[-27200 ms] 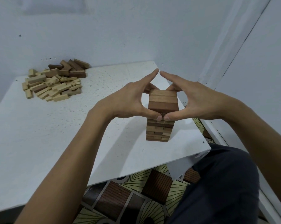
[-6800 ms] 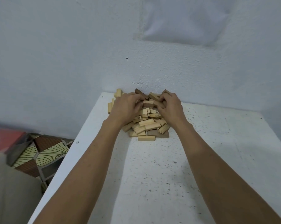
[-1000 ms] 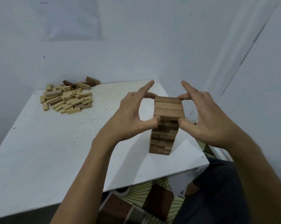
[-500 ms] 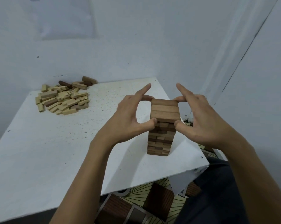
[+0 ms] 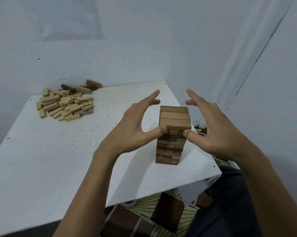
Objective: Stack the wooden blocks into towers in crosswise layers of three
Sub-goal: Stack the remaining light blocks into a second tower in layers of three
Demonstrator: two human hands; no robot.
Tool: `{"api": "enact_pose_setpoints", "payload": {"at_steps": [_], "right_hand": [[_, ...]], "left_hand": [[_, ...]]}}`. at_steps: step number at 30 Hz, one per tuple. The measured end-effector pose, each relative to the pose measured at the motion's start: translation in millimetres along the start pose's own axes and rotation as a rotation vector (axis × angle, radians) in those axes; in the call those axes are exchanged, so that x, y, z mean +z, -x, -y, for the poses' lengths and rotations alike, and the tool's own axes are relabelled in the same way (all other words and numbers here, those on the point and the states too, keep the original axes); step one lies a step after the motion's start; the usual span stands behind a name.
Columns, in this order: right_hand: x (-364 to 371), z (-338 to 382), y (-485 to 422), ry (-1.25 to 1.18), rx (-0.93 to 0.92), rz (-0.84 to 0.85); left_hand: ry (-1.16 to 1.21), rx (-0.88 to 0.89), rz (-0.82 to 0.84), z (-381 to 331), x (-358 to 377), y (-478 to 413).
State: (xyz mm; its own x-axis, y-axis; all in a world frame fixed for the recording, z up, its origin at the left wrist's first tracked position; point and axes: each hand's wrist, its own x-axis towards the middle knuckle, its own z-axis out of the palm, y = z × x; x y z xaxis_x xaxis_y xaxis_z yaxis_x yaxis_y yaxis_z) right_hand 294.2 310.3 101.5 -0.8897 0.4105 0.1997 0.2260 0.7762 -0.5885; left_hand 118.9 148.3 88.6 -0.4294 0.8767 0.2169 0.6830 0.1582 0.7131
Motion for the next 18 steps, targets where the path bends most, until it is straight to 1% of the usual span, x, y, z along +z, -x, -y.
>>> {"api": "enact_pose_setpoints", "payload": {"at_steps": [2,3,7,9,12,18], "right_hand": [[4.3,0.3,2.0,-0.085,0.009,-0.068],[8.4,1.6,2.6,-0.166,0.024,-0.12],[37.5,16.2,4.6,-0.566,0.128,-0.317],[51.2,22.9,5.4,-0.676,0.149,-0.362],[61.0,29.0,5.3,-0.752,0.157,-0.359],[68.2,32.2,6.4,-0.779,0.146,-0.354]], "left_hand": [[0.054,-0.006,-0.042,0.6,5.9,-0.1],[0.108,-0.012,-0.082,-0.9,11.3,0.2],[0.44,-0.1,-0.304,-17.5,41.7,2.6],[0.528,-0.147,-0.346,-27.0,55.9,3.6],[0.596,-0.182,-0.359,-34.3,69.3,3.7],[0.6,-0.177,-0.378,-39.5,74.3,2.4]]}}
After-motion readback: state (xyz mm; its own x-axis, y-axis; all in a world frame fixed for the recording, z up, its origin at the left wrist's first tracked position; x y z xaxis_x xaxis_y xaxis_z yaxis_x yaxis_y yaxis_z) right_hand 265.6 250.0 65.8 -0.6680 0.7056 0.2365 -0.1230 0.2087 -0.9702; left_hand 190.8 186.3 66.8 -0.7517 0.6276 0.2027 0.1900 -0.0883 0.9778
